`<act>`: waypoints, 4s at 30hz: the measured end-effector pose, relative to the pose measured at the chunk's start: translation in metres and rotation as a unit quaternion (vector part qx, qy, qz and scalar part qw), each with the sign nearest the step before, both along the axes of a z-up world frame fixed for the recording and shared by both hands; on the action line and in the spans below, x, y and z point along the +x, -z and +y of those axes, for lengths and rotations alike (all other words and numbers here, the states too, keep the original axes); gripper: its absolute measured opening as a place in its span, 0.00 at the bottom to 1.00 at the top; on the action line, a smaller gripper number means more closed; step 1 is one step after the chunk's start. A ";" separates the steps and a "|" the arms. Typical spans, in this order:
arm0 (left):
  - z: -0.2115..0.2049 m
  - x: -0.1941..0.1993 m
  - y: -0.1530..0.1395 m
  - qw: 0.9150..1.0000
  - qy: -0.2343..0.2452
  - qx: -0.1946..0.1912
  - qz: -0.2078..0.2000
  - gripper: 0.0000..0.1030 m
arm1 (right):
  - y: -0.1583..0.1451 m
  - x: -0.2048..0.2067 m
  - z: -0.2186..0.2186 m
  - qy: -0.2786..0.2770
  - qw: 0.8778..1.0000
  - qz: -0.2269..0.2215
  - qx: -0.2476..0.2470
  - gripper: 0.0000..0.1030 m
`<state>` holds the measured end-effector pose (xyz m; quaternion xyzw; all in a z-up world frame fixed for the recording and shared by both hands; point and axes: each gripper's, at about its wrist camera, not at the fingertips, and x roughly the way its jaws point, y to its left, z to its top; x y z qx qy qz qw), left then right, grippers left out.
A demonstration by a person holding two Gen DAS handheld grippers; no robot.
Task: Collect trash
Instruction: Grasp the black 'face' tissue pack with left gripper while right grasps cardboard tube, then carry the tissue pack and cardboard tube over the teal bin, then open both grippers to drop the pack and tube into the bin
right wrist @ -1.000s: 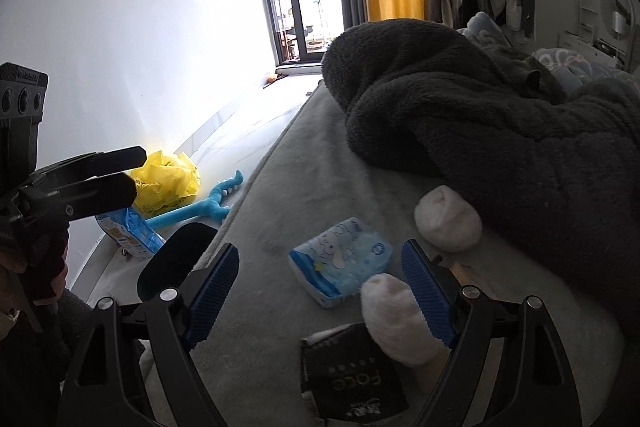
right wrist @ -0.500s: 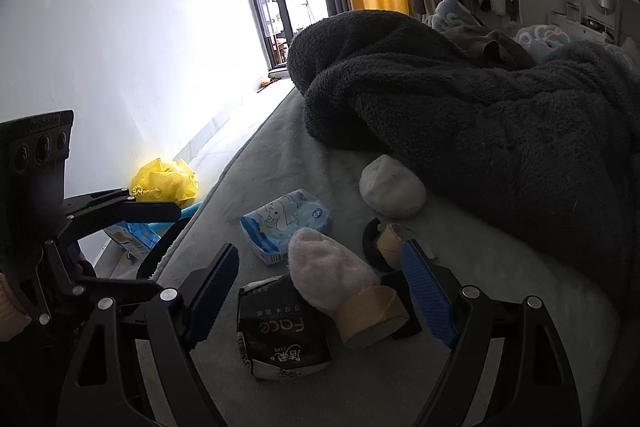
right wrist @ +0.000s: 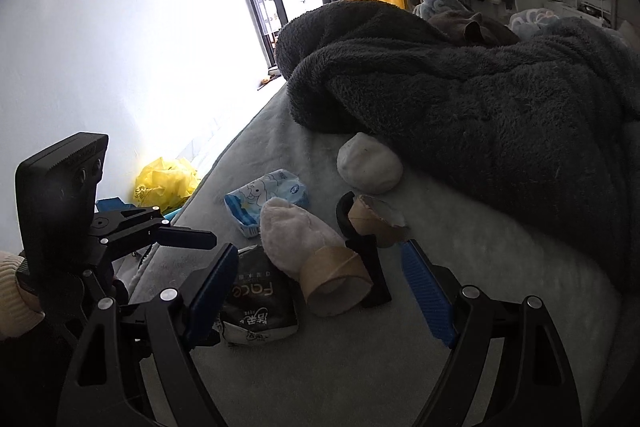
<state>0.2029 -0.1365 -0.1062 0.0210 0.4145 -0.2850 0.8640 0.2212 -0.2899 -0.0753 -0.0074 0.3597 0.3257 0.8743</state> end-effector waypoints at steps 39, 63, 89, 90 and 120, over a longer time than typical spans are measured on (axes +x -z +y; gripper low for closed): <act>-0.003 0.004 0.006 1.000 0.013 0.020 0.002 0.71 | 0.019 0.008 0.008 -0.012 0.999 0.026 -0.039 0.41; 0.091 0.002 -0.024 0.994 -0.098 -0.019 -0.035 0.71 | -0.033 0.025 0.025 0.082 0.995 -0.052 -0.008 0.41; 0.256 -0.003 0.017 0.954 -0.292 0.038 0.049 0.71 | -0.047 0.038 0.159 0.018 0.998 -0.056 0.018 0.41; 0.262 -0.004 0.022 0.952 -0.298 0.040 0.058 0.71 | -0.046 0.038 0.165 0.015 0.998 -0.053 0.019 0.41; 0.367 -0.040 0.109 0.910 -0.335 -0.003 0.245 0.81 | 0.034 0.018 0.348 -0.100 0.991 0.080 -0.029 0.41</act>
